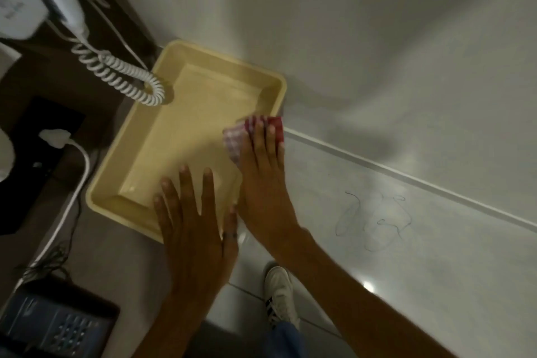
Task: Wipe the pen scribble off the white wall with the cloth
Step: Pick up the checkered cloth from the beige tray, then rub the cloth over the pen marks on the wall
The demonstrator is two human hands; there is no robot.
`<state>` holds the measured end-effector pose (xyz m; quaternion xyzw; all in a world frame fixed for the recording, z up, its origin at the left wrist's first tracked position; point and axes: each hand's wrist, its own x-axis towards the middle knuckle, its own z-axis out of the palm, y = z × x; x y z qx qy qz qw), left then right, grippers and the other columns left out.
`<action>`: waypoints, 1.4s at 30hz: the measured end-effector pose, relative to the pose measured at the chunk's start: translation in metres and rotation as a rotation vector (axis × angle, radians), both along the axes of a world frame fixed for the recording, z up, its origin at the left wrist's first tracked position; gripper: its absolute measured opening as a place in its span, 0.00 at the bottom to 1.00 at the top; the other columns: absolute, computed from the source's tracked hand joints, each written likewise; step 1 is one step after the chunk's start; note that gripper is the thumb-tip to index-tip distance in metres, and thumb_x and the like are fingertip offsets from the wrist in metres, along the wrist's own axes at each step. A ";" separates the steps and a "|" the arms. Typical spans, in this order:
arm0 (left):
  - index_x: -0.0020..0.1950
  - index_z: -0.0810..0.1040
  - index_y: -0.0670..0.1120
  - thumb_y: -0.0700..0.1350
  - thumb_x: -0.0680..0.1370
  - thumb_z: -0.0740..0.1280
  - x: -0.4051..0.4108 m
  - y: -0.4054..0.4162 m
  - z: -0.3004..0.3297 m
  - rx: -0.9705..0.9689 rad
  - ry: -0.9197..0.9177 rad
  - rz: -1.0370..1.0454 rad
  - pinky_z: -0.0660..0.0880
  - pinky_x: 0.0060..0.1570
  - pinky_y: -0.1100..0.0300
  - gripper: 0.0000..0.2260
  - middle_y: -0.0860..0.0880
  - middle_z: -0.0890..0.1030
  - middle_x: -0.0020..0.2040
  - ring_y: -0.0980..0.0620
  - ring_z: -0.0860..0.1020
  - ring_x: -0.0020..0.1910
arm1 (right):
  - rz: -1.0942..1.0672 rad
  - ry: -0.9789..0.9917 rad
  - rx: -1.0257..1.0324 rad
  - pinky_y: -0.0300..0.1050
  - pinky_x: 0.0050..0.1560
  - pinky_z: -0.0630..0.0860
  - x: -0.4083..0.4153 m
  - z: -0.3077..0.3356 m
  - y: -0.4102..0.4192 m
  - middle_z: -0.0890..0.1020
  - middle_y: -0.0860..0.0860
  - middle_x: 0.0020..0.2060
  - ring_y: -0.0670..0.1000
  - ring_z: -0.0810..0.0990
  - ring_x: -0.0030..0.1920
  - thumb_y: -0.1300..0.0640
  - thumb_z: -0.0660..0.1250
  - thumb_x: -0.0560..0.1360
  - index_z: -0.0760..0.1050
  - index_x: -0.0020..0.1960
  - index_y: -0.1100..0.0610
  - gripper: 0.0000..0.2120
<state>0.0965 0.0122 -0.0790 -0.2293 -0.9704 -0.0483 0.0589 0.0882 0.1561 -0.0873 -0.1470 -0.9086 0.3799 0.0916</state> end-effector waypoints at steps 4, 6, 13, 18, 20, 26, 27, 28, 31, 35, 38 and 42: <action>0.87 0.58 0.45 0.61 0.88 0.50 0.078 0.029 -0.030 -0.044 -0.146 -0.094 0.43 0.86 0.41 0.32 0.36 0.53 0.87 0.37 0.47 0.86 | -0.062 -0.130 -0.012 0.70 0.86 0.47 0.135 -0.049 0.021 0.46 0.62 0.85 0.64 0.41 0.86 0.69 0.58 0.77 0.45 0.84 0.61 0.40; 0.87 0.62 0.44 0.61 0.86 0.53 0.115 0.042 -0.058 -0.121 -0.205 -0.173 0.51 0.83 0.37 0.33 0.36 0.56 0.87 0.37 0.50 0.86 | -0.114 -0.287 -0.032 0.70 0.86 0.45 0.199 -0.085 0.034 0.45 0.61 0.85 0.64 0.38 0.85 0.74 0.62 0.75 0.44 0.84 0.58 0.44; 0.89 0.55 0.46 0.64 0.86 0.49 0.191 0.081 -0.196 -0.246 -0.422 -0.379 0.55 0.86 0.35 0.35 0.40 0.50 0.89 0.37 0.49 0.87 | -0.275 -0.567 0.008 0.60 0.84 0.33 0.374 -0.220 0.079 0.43 0.59 0.86 0.61 0.36 0.85 0.78 0.63 0.71 0.41 0.83 0.55 0.51; 0.90 0.48 0.48 0.64 0.86 0.45 0.202 0.108 -0.311 -0.287 -0.430 -0.430 0.46 0.87 0.39 0.35 0.41 0.45 0.89 0.39 0.41 0.87 | -0.342 -0.622 0.029 0.54 0.84 0.29 0.437 -0.312 0.115 0.41 0.58 0.87 0.58 0.34 0.86 0.76 0.61 0.74 0.41 0.86 0.57 0.48; 0.90 0.49 0.47 0.62 0.86 0.46 0.196 0.122 -0.353 -0.275 -0.447 -0.395 0.44 0.87 0.38 0.34 0.40 0.46 0.90 0.38 0.41 0.87 | -0.376 -0.613 0.044 0.56 0.85 0.32 0.447 -0.344 0.135 0.44 0.59 0.87 0.59 0.36 0.86 0.75 0.60 0.75 0.45 0.87 0.59 0.45; 0.90 0.52 0.46 0.58 0.87 0.51 0.162 0.160 -0.452 -0.189 -0.393 -0.332 0.44 0.86 0.36 0.33 0.38 0.50 0.89 0.34 0.48 0.88 | -0.466 -0.532 0.080 0.62 0.87 0.40 0.442 -0.430 0.186 0.49 0.62 0.87 0.62 0.42 0.87 0.69 0.65 0.79 0.49 0.86 0.62 0.40; 0.90 0.52 0.46 0.57 0.87 0.51 0.160 0.164 -0.463 -0.172 -0.391 -0.321 0.44 0.86 0.35 0.32 0.38 0.50 0.89 0.33 0.48 0.88 | -0.450 -0.540 0.084 0.63 0.87 0.41 0.439 -0.440 0.190 0.49 0.62 0.87 0.62 0.42 0.87 0.67 0.65 0.79 0.50 0.86 0.62 0.40; 0.90 0.52 0.47 0.57 0.88 0.50 0.160 0.167 -0.473 -0.144 -0.390 -0.300 0.45 0.86 0.34 0.31 0.38 0.49 0.90 0.33 0.48 0.88 | -0.419 -0.562 0.106 0.63 0.88 0.41 0.435 -0.449 0.194 0.48 0.62 0.87 0.61 0.42 0.87 0.62 0.64 0.80 0.49 0.86 0.62 0.39; 0.90 0.54 0.49 0.57 0.89 0.49 0.163 0.168 -0.496 -0.060 -0.290 -0.245 0.47 0.86 0.34 0.29 0.39 0.52 0.89 0.33 0.51 0.88 | -0.329 -0.580 0.255 0.61 0.88 0.42 0.425 -0.466 0.203 0.45 0.58 0.87 0.59 0.43 0.88 0.43 0.52 0.83 0.47 0.87 0.59 0.38; 0.89 0.55 0.51 0.58 0.89 0.48 0.159 0.162 -0.507 -0.018 -0.192 -0.266 0.49 0.86 0.35 0.29 0.41 0.54 0.89 0.35 0.53 0.88 | -0.324 -0.512 0.413 0.64 0.87 0.50 0.408 -0.475 0.246 0.51 0.55 0.88 0.57 0.49 0.88 0.38 0.44 0.86 0.50 0.88 0.53 0.34; 0.89 0.58 0.50 0.57 0.89 0.52 0.159 0.165 -0.505 0.014 -0.167 -0.253 0.51 0.86 0.34 0.29 0.40 0.56 0.89 0.35 0.54 0.88 | -0.574 -0.584 0.315 0.65 0.87 0.46 0.379 -0.468 0.271 0.50 0.56 0.88 0.58 0.47 0.88 0.40 0.42 0.86 0.47 0.88 0.53 0.33; 0.89 0.59 0.49 0.56 0.89 0.54 0.162 0.163 -0.505 0.018 -0.150 -0.254 0.52 0.85 0.33 0.28 0.40 0.58 0.89 0.34 0.56 0.87 | -0.279 -0.506 0.396 0.66 0.87 0.49 0.373 -0.467 0.275 0.52 0.55 0.88 0.57 0.48 0.88 0.40 0.43 0.85 0.50 0.88 0.52 0.33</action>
